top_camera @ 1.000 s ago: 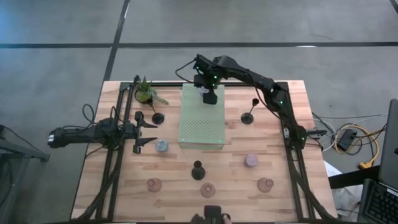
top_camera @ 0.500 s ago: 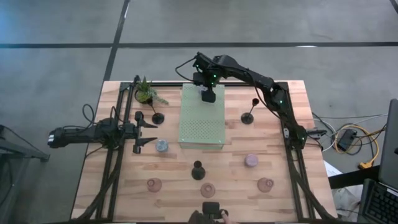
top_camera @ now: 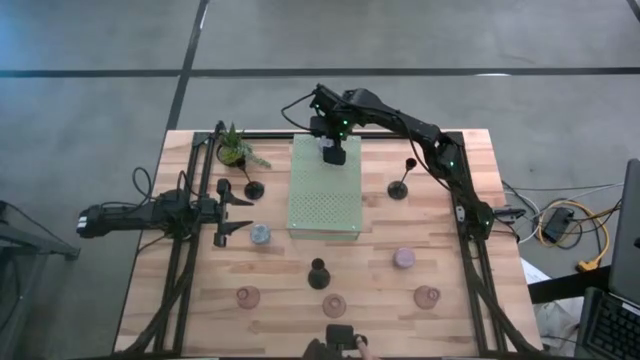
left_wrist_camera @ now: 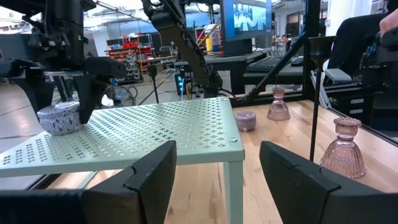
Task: Pick & Place candle stick holders
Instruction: Put the red and white scented candle on the shelf, then put the pink and white scented candle on the shelf
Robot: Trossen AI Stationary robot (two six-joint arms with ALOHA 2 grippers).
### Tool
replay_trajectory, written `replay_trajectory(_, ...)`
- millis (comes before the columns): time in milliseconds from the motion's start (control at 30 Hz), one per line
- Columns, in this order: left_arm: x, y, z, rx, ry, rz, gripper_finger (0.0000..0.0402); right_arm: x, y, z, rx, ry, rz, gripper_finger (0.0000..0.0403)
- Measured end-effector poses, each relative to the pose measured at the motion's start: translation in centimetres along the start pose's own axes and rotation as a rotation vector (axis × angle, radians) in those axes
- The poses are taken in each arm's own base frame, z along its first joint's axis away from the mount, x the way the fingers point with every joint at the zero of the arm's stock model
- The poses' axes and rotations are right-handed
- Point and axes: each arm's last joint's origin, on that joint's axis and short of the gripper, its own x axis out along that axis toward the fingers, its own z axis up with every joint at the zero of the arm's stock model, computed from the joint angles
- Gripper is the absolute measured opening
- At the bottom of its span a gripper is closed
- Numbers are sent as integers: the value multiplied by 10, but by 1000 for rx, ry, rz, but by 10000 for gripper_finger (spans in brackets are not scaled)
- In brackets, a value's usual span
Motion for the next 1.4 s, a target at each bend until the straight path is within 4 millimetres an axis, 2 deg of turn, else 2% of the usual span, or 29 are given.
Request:
replay_trajectory(233, 0, 0, 0, 0, 0, 0, 236, 0, 0, 0, 3, -3, -1, 320)
replay_trajectory(433, 0, 0, 0, 0, 0, 0, 236, -2, 0, 0, 3, -3, -1, 329)
replay_trajectory(767, 0, 0, 0, 0, 0, 0, 236, -33, 2, 0, -8, -48, -63, 341)
replay_trajectory(1067, 0, 0, 0, 0, 0, 0, 236, -83, 7, -6, -14, -120, -139, 345)
replay_trajectory(1400, 0, 0, 0, 0, 0, 0, 236, -155, 34, -20, 9, -240, -157, 334)
